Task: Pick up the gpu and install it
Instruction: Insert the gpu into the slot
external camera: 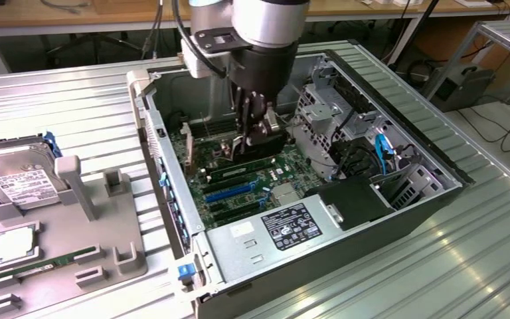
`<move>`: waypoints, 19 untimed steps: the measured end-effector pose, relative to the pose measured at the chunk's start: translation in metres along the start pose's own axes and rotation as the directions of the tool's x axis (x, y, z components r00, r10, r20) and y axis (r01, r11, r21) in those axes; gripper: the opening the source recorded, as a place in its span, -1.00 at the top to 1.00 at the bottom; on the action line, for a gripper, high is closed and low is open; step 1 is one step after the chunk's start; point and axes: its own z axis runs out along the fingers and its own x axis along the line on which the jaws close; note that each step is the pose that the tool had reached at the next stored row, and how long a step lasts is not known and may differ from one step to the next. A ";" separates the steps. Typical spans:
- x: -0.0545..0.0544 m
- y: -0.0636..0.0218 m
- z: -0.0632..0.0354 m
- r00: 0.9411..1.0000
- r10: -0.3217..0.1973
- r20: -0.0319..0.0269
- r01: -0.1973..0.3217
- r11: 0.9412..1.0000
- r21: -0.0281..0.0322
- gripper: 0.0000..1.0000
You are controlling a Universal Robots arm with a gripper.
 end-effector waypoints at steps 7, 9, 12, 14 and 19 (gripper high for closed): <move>0.001 0.0122 0.0806 1.000 -0.010 0.007 0.010 1.000 -0.003 0.47; 0.003 0.0124 0.0913 1.000 -0.009 0.009 0.010 1.000 -0.015 0.47; 0.002 0.0123 0.0923 1.000 -0.009 0.010 0.010 1.000 -0.017 0.47; 0.003 0.0124 0.0928 1.000 -0.009 0.010 0.010 1.000 -0.017 0.47; 0.003 0.0125 0.0937 1.000 -0.010 0.010 0.010 1.000 -0.018 0.47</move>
